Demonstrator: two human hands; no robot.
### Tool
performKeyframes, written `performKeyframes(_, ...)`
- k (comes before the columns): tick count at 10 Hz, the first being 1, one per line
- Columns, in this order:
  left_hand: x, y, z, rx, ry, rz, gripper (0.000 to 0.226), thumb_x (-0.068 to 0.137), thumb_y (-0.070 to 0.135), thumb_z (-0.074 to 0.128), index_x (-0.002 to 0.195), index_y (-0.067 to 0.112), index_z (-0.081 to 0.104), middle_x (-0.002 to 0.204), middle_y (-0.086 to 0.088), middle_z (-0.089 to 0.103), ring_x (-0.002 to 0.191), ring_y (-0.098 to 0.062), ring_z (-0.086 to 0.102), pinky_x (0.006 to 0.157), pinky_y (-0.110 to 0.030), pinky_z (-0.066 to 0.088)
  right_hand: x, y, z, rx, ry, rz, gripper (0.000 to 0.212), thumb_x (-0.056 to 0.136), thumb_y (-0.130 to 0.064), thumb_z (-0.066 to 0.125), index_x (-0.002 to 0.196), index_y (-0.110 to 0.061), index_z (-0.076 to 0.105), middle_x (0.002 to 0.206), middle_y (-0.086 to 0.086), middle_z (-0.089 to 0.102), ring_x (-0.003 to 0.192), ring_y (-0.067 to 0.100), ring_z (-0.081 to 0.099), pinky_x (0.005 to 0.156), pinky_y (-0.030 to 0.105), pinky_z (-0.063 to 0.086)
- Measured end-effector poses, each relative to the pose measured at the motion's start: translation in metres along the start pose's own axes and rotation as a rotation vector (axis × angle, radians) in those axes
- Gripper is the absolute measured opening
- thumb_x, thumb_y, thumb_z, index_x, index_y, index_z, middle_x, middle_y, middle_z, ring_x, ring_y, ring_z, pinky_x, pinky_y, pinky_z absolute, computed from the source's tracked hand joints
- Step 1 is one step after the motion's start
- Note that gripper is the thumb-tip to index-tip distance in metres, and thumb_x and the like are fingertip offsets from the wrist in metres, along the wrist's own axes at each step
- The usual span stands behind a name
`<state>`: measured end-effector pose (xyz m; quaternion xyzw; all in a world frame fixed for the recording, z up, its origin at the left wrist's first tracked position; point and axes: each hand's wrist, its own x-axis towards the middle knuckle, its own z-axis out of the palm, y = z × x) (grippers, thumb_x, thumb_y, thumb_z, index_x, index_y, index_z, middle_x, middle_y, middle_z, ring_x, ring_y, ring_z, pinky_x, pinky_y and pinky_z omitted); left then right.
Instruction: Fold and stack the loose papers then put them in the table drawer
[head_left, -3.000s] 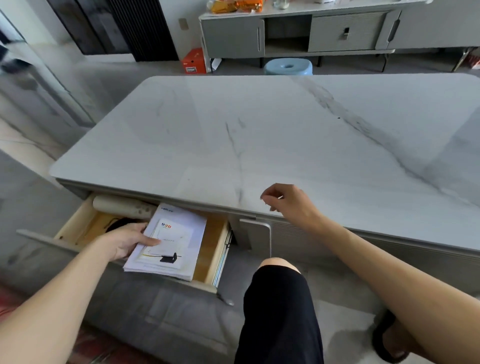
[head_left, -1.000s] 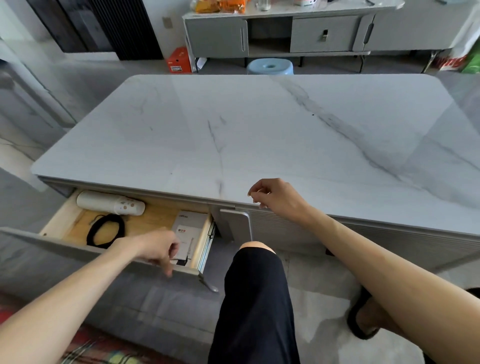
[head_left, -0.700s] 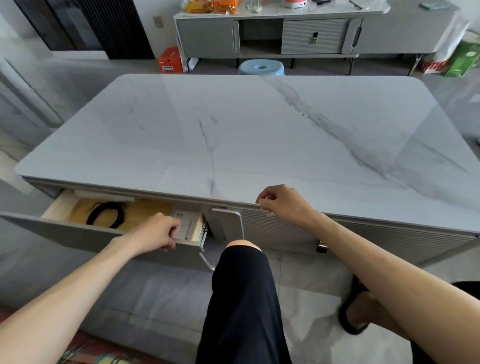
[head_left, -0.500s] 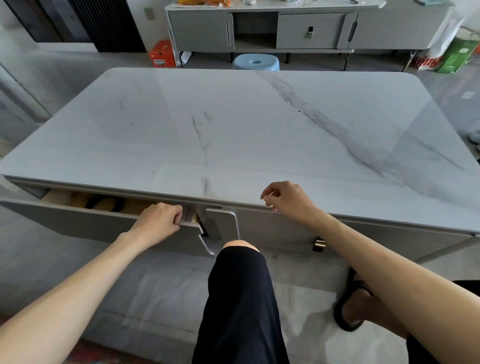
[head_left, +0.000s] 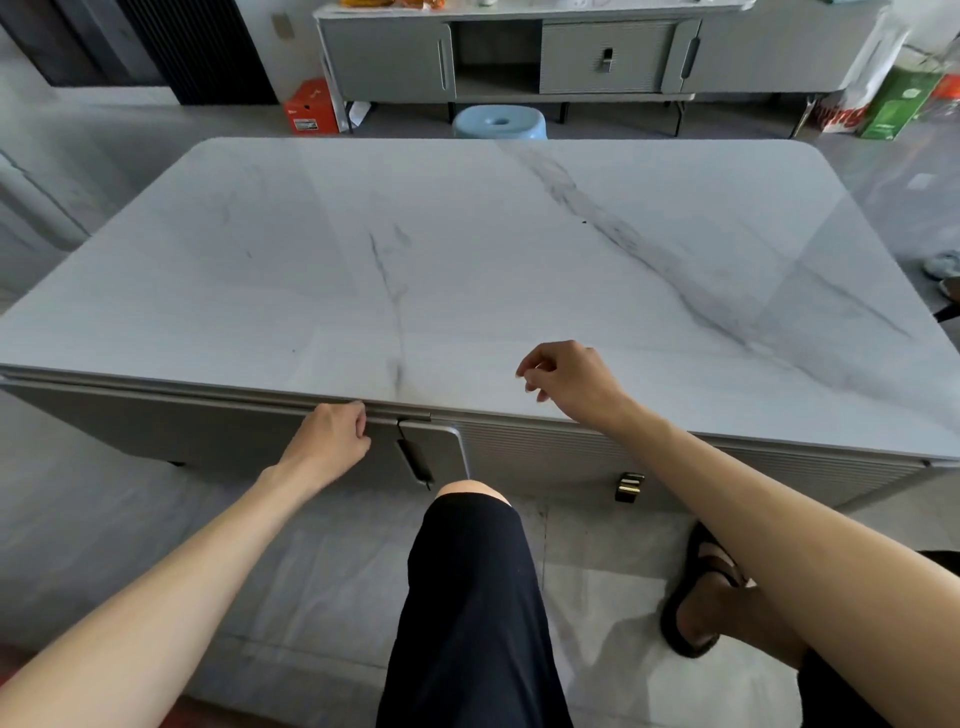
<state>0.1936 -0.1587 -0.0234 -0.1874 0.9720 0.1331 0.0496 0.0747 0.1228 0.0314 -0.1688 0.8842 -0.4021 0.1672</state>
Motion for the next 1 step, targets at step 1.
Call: performKeyframes(1,0.0033,0.0246,-0.0218,0.068,-0.219,0.015,0.018,0.084,0.035,0.063,0.074,0.023,0.054,0.078,0.002,0.061,0.077,-0.022,0.060,0.060,-0.031,0.040,-0.0015,-0.0055,-0.0104,-0.074,-0.108,-0.007,0.018,0.090,-0.014,0.053,0.091,-0.015,0.072,0.084,0.001,0.073,0.071,0.014,0.069,0.064,0.024,0.052)
